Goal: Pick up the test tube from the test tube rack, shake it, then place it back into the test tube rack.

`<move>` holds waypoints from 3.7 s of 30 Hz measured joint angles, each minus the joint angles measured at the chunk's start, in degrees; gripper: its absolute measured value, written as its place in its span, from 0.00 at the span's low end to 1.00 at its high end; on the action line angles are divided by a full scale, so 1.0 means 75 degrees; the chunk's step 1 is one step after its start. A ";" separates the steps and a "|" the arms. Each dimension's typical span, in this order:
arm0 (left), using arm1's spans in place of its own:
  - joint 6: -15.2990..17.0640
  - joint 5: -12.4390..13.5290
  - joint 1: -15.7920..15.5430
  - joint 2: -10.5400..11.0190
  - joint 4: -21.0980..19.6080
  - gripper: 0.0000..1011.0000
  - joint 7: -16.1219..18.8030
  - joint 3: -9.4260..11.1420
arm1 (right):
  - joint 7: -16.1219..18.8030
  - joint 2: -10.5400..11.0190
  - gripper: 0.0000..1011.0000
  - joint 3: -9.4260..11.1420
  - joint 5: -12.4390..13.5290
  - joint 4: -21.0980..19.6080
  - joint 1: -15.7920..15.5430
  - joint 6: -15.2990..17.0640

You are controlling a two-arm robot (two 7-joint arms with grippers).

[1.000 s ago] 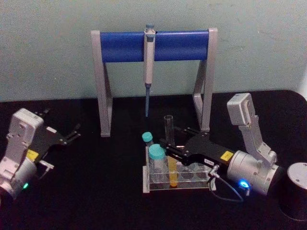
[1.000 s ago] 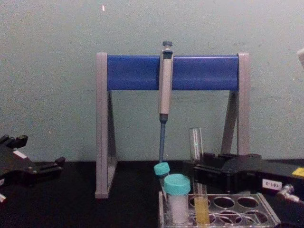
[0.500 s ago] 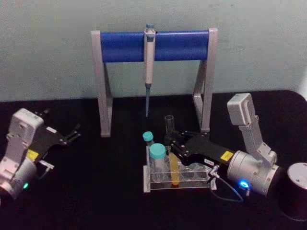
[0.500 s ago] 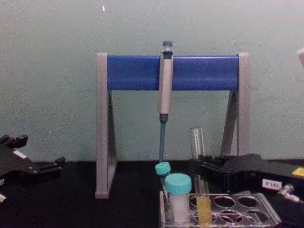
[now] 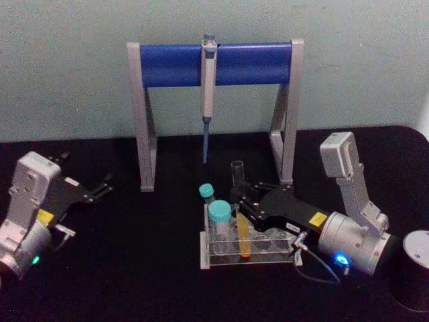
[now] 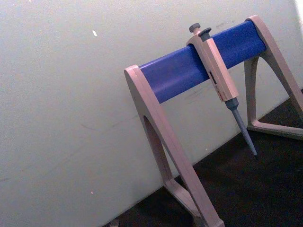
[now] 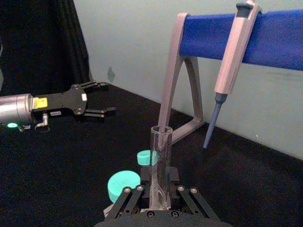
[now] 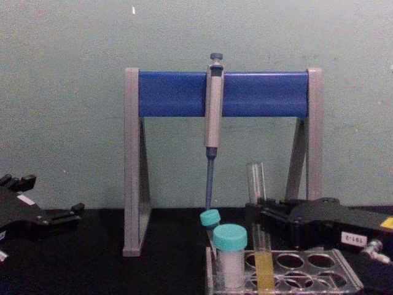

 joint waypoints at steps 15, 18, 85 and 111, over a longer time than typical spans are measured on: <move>0.0000 -0.0001 0.0000 0.0000 0.0000 0.99 0.0000 0.0000 | 0.0310 0.0170 0.23 0.0210 -0.0061 -0.0290 -0.0634 -0.1028; 0.0000 0.0000 0.0000 0.0000 0.0000 0.99 0.0000 0.0000 | 0.0321 0.0214 0.23 0.0269 -0.0063 -0.0395 -0.0754 -0.1125; 0.0000 0.0000 0.0000 0.0000 0.0000 0.99 0.0000 0.0000 | -0.0251 0.0483 0.23 0.1135 -0.0078 -0.0988 -0.0336 -0.0596; 0.0000 0.0000 0.0000 0.0000 0.0000 0.99 0.0000 0.0000 | 0.0128 0.0129 0.23 0.0611 0.0062 -0.0725 0.0111 -0.0629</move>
